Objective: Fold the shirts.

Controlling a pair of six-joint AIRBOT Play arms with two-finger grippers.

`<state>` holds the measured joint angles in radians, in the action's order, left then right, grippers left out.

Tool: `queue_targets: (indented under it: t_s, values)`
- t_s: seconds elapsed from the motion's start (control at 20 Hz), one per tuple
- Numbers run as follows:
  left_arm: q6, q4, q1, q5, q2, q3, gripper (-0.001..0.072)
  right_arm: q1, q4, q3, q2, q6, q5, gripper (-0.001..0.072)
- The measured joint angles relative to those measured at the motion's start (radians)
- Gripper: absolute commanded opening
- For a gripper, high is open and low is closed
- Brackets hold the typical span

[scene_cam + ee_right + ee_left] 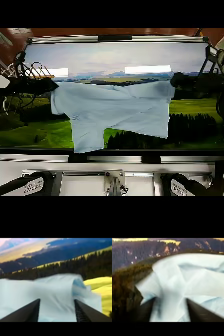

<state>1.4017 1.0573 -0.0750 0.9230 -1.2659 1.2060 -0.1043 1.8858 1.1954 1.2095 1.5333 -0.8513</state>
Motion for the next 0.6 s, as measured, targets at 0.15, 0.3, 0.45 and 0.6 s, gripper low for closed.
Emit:
queue_targets:
  t_s: [0.15,0.3,0.45,0.6]
  values:
    - [0.018,-0.013,-0.028,0.023,-0.046,0.032,0.0656,-0.024,0.038,0.014,0.022,0.016,-0.043,0.0557]
    - [0.025,-0.003,-0.097,0.161,-0.063,0.092,0.0457,-0.092,-0.014,0.031,-0.008,0.029,-0.177,0.0556]
    - [0.023,0.011,-0.162,0.329,-0.070,0.084,0.0624,-0.184,-0.099,0.033,-0.034,0.055,-0.373,0.0557]
    - [-0.023,-0.002,-0.182,0.431,-0.069,-0.034,0.0624,-0.263,-0.126,0.001,-0.043,0.084,-0.510,0.0557]
